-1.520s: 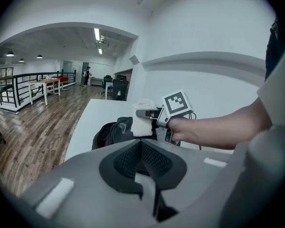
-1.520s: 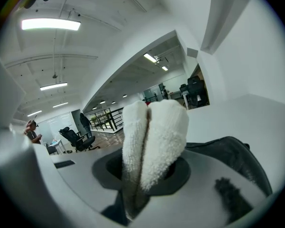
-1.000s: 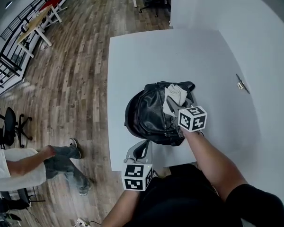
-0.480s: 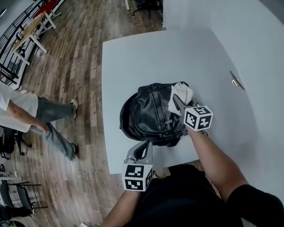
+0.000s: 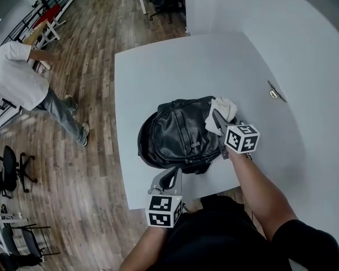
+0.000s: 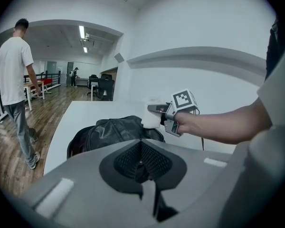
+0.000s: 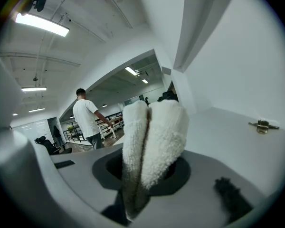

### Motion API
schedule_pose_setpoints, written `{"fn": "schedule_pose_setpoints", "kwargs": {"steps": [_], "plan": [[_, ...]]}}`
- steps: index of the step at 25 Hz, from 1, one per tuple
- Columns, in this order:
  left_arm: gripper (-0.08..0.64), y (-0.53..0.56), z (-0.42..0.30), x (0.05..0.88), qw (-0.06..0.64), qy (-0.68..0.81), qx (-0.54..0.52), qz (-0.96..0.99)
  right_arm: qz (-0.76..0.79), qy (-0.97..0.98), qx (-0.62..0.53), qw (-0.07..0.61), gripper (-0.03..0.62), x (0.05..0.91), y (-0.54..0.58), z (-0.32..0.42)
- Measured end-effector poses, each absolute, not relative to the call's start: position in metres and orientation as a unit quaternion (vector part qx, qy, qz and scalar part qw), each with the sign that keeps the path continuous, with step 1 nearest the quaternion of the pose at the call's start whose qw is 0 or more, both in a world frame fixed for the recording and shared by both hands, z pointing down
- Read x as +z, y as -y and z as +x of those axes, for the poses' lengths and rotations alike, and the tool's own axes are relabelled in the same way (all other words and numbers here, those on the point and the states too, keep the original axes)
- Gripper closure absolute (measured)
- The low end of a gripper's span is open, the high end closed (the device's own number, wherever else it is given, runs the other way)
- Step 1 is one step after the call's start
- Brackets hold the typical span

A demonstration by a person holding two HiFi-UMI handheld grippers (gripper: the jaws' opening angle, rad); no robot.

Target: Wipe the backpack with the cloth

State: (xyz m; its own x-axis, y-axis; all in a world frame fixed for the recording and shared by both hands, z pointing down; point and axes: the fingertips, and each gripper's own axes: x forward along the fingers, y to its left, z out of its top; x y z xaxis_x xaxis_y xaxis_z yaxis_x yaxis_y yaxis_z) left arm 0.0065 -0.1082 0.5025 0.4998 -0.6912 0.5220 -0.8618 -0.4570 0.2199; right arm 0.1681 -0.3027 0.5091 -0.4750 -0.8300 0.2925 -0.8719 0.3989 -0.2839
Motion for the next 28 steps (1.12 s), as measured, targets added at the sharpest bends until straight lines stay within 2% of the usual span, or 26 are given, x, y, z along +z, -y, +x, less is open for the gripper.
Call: {"fn": "schedule_pose_setpoints", "kwargs": {"steps": [17, 28], "plan": [[0.552, 0.110, 0.015, 0.501, 0.229, 0.441, 0.186, 0.848, 0.566, 0.800, 0.192, 0.057, 0.508, 0.507, 0.299, 0.231], [0.552, 0.106, 0.017, 0.500, 0.225, 0.430, 0.181, 0.856, 0.582, 0.790, 0.181, 0.064, 0.508, 0.503, 0.289, 0.242]]}}
